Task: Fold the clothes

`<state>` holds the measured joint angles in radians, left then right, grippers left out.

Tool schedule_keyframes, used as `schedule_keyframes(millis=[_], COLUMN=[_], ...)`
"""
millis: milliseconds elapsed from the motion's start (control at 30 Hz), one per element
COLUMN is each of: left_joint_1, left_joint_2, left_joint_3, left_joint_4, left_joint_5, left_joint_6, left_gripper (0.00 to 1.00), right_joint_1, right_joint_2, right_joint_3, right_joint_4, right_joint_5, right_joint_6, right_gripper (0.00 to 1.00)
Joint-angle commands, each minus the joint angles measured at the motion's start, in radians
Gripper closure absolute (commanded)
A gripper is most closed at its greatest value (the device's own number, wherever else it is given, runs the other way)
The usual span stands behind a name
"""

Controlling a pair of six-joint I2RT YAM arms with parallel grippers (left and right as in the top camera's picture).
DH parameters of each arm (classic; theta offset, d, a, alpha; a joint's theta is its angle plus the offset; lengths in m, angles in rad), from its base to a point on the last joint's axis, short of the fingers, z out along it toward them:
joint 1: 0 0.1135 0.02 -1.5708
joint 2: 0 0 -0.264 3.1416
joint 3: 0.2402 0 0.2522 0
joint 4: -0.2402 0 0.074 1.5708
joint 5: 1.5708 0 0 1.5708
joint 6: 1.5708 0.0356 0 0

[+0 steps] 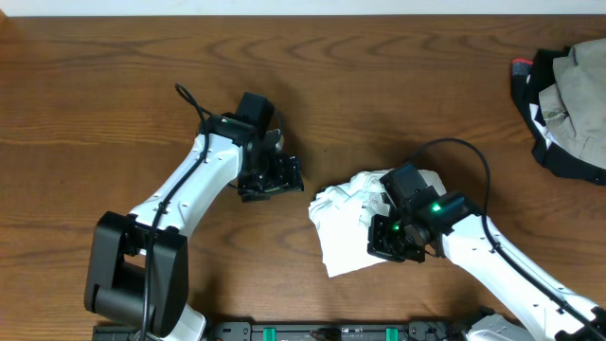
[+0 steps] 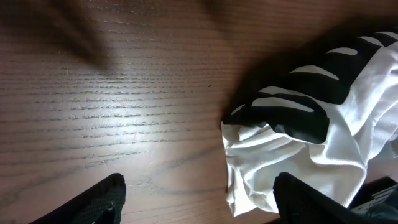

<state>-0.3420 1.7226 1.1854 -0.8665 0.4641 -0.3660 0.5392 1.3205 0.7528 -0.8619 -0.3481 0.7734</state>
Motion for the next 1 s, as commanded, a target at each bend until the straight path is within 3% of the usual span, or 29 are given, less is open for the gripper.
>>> schedule_keyframes(millis=[0, 233, 667, 967], left_joint_1=[0.005, 0.005, 0.005, 0.005], left_joint_2=[-0.004, -0.004, -0.004, -0.004], left_joint_3=[-0.003, -0.003, -0.003, -0.003], left_joint_4=[-0.001, 0.0, 0.002, -0.006], left_joint_5=[-0.008, -0.008, -0.009, -0.009], left_joint_6=[0.009, 0.01, 0.01, 0.017], left_gripper=[0.22, 0.21, 0.21, 0.21], right_joint_1=[0.006, 0.006, -0.005, -0.142], right_joint_2=[0.008, 0.008, 0.027, 0.094], right_joint_3=[-0.049, -0.149, -0.196, -0.196], right_joint_4=[0.056, 0.194, 0.215, 0.259], right_joint_5=[0.031, 0.019, 0.169, 0.165], right_joint_6=[0.105, 0.172, 0.242, 0.201], right_gripper=[0.99, 0.99, 0.98, 0.99])
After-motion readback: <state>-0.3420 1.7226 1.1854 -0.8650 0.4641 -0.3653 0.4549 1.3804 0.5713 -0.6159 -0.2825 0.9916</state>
